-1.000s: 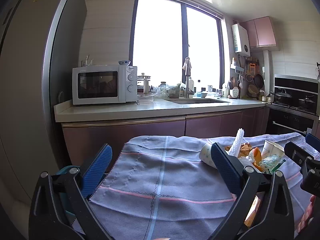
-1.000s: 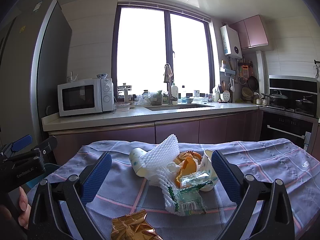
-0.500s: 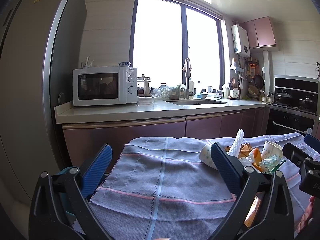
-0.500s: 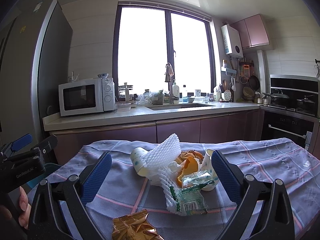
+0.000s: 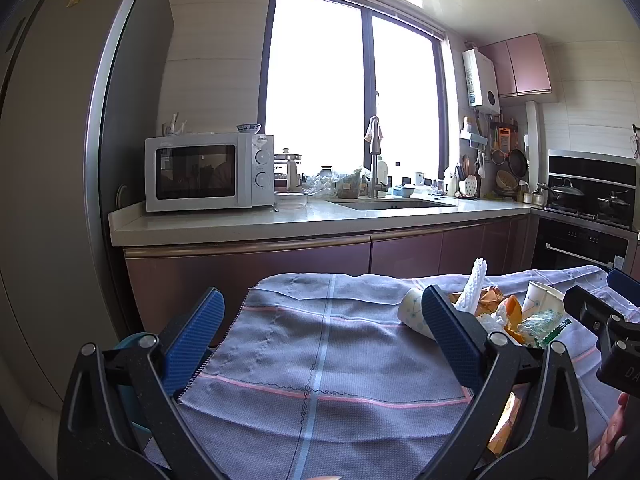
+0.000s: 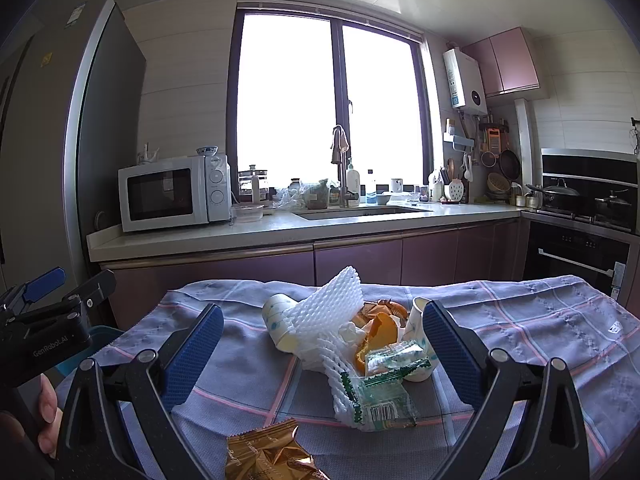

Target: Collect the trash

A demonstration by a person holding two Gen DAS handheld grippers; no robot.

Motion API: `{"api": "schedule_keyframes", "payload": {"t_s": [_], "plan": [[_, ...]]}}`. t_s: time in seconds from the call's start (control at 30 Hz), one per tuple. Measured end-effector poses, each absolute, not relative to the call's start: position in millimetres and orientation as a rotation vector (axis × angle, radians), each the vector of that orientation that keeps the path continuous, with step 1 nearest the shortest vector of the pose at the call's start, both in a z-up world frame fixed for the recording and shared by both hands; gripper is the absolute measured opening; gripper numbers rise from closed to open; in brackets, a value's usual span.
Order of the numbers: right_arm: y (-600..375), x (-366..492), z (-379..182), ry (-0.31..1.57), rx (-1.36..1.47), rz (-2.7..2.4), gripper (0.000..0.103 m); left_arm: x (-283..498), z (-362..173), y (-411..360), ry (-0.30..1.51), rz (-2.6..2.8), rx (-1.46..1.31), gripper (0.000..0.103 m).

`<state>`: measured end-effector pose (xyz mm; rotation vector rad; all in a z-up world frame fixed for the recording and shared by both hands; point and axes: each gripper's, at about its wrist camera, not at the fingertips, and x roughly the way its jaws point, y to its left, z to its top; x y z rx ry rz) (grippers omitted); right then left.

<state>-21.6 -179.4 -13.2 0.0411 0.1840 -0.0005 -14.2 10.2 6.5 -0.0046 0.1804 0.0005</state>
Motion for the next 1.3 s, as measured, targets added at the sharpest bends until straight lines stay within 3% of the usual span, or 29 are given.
{"api": "schedule_keyframes", "payload": {"t_s": [1.3], "plan": [[-183.8, -22.6, -11.6, 0.196, 0.053, 0.016, 0.096, -10.6, 1.5, 3.2, 0.191, -0.027, 0.011, 0.097]]}}
